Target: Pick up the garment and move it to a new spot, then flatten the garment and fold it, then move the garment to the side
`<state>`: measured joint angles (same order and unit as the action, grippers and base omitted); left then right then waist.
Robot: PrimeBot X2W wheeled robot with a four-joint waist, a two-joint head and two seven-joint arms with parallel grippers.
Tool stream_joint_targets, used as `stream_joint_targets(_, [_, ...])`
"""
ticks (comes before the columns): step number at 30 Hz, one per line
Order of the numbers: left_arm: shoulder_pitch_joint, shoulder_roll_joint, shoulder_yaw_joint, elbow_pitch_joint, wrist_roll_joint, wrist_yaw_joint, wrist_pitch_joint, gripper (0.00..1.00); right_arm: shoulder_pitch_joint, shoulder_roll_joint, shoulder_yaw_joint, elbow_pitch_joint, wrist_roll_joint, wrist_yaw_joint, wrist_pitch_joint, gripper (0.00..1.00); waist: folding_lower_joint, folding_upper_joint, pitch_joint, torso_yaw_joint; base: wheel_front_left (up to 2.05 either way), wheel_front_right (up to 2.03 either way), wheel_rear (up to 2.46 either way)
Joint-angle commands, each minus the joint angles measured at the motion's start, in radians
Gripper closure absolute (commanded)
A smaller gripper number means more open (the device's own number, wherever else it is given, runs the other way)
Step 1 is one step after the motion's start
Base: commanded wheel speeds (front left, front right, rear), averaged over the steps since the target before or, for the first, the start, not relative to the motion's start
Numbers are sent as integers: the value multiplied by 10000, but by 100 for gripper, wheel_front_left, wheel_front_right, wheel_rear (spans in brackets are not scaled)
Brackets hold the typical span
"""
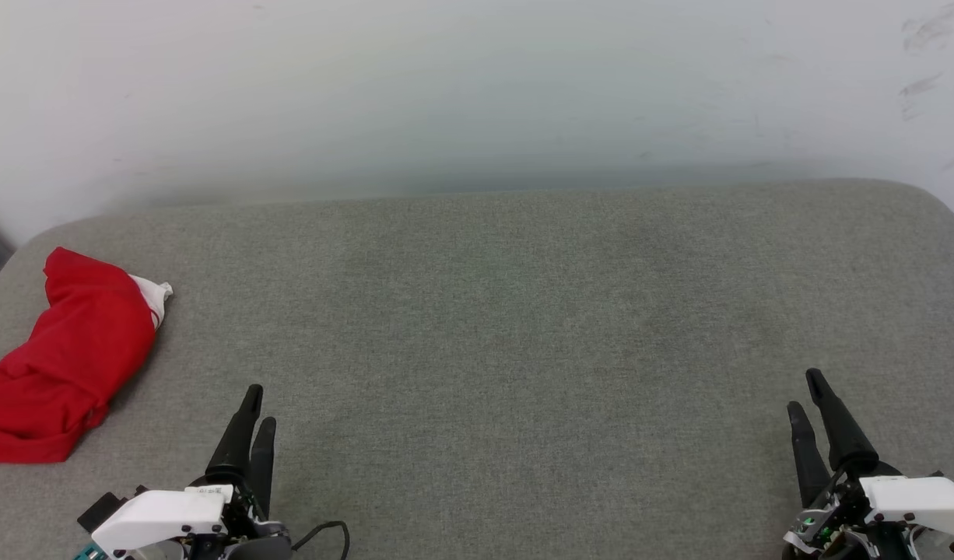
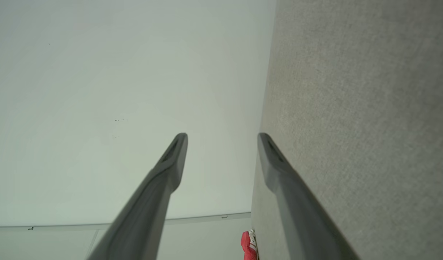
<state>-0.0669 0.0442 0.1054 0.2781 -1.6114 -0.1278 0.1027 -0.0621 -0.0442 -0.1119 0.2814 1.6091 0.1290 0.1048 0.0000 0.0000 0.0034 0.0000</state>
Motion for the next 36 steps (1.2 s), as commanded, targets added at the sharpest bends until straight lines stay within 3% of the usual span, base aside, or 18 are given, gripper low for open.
stream_joint_targets(1, [-172, 24, -3, -261, 65, -11, -102, 0, -185, -14, 42, -176, -45, 1, -102, 0, 0, 0, 3, 1, 0, 0, 0])
stream_joint_targets(12, [-109, 31, 329, -727, 1742, 164, -638, 0, -91, -23, -175, -353, -1479, 4, -639, 0, 0, 0, 27, 7, 0, 0, 0])
stream_joint_targets(36, [336, 46, -350, -1985, 7096, 1470, -1597, 0, 368, -42, 285, -2087, -7353, 10, -1606, 0, 0, 0, 84, 53, 0, 0, 0])
